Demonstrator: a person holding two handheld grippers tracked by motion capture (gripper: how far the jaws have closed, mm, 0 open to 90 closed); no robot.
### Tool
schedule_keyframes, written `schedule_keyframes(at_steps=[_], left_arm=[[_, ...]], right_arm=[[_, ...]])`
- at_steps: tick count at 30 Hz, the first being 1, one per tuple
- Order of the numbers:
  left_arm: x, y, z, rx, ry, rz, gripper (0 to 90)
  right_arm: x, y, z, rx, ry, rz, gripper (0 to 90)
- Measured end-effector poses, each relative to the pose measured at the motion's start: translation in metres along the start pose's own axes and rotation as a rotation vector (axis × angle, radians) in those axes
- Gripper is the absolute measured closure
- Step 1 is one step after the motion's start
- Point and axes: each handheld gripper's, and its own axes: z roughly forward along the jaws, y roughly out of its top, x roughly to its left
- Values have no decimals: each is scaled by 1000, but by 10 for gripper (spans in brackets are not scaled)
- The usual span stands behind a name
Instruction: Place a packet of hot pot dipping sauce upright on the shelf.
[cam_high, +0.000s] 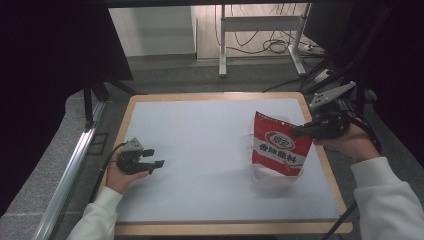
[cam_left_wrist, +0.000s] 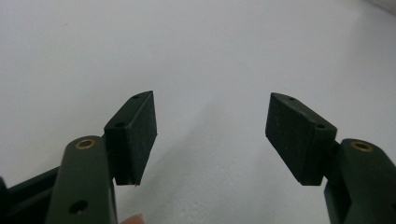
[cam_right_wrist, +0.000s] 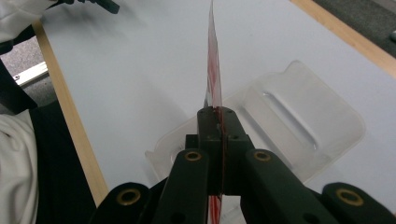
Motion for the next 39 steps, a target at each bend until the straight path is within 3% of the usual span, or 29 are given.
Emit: schedule_keyframes(at_steps=[4,10,13,16,19,22,36,39], left_arm=[[0,0,0,3,-2,2,335],[-1,0,1,-2,-1,4,334],[-1,0,1,2,-2,4,335],[-2,1,1,0,-2,6,334],[-2,1,0,1,-2,11,333],[-2,1,-1,-1,-1,15,332],[-2,1,-2,-5,-4,10,332],[-2,1,-3,-4,-4,16,332]], right_arm=[[-4,-10,12,15,15,17,890],[-10,-20,10,-28,5,51,878],[-6,-19,9,-63,-57,60,665],[6,-9,9,-109,-122,37,508],[22,6,12,-136,-163,56,409],[38,20,16,-169,-173,58,387],[105,58,51,-236,-60,5,344],[120,62,65,-248,-28,1,337]])
